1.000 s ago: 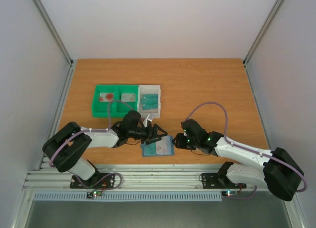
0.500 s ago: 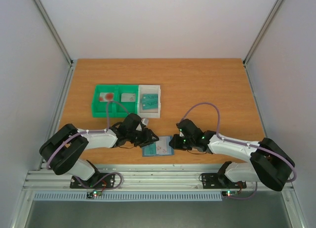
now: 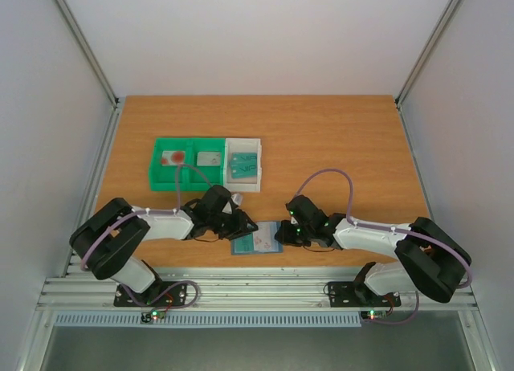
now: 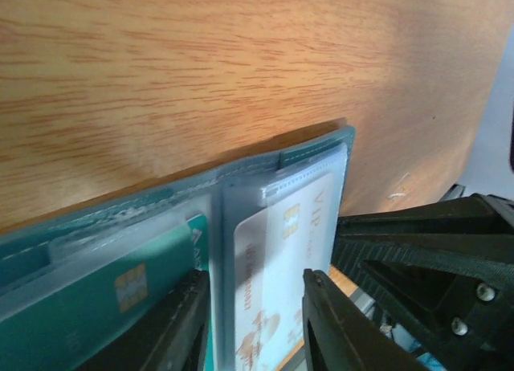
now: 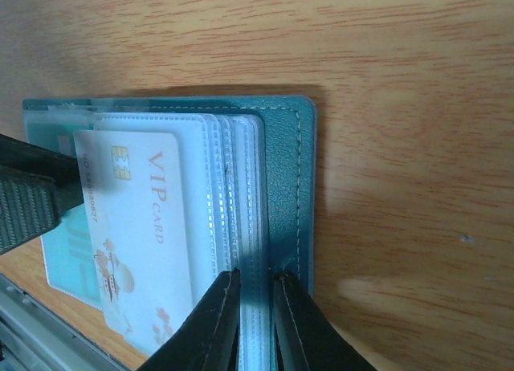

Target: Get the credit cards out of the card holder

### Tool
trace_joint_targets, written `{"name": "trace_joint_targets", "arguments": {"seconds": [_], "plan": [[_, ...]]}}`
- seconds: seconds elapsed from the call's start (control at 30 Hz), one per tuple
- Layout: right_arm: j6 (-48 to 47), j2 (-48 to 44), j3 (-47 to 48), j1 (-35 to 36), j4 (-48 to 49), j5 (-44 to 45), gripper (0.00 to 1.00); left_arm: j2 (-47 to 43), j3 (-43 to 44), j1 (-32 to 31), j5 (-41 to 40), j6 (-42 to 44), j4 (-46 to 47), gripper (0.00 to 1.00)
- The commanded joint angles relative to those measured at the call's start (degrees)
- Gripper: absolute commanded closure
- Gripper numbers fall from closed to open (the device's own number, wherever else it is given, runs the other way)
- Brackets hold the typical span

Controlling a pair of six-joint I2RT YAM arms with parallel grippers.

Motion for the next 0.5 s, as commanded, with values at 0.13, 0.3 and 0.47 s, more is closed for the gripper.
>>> {"name": "trace_joint_targets", "arguments": {"seconds": [0.13,0.3,0.47], "plan": [[1.1,1.8,-2.3,0.3,0.7,1.0,0.86,4.1,-1.2,0.1,4.3,-3.2,12.1,0.86],[0.8,1.4,-2.3,0.3,0.2,1.8,0.86,2.3,-1.3,0.2,2.2,-2.8,8.8,1.0],[0.7,1.3,-2.4,0.3,0.0,2.2,0.87,1.5,-1.3,0.2,1.2,-2.0,6.7,1.0]]}}
